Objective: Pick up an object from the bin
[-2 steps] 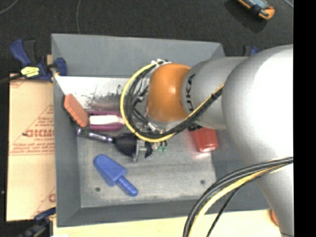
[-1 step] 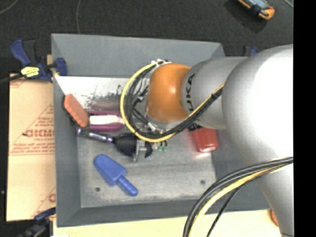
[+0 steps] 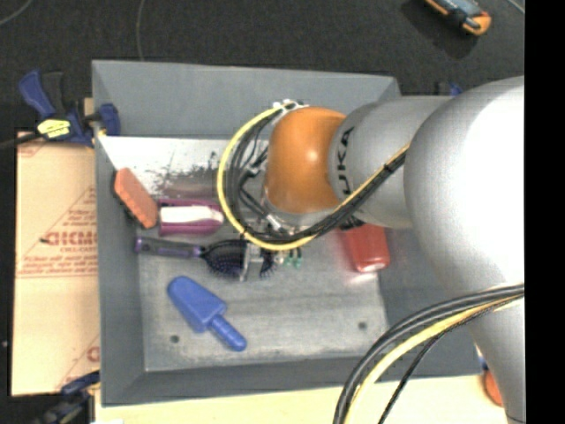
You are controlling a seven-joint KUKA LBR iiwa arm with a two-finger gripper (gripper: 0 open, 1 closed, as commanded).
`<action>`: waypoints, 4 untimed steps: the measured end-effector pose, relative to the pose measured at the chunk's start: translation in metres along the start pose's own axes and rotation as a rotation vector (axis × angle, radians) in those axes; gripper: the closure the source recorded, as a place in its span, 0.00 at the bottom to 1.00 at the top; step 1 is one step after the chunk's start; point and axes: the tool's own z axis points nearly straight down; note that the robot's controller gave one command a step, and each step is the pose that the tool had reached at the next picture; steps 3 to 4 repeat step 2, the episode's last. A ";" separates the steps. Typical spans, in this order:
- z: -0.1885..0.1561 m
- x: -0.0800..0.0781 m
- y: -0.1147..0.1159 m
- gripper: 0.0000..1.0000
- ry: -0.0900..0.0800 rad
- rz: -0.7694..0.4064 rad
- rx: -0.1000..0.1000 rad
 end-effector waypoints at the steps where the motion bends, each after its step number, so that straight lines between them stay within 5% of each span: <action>1: -0.012 0.000 -0.001 1.00 0.000 0.000 0.001; 4: -0.033 0.002 -0.001 1.00 0.007 -0.001 0.002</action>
Offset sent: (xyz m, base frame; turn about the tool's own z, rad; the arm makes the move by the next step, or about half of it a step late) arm -0.0006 -0.0009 0.0635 0.0000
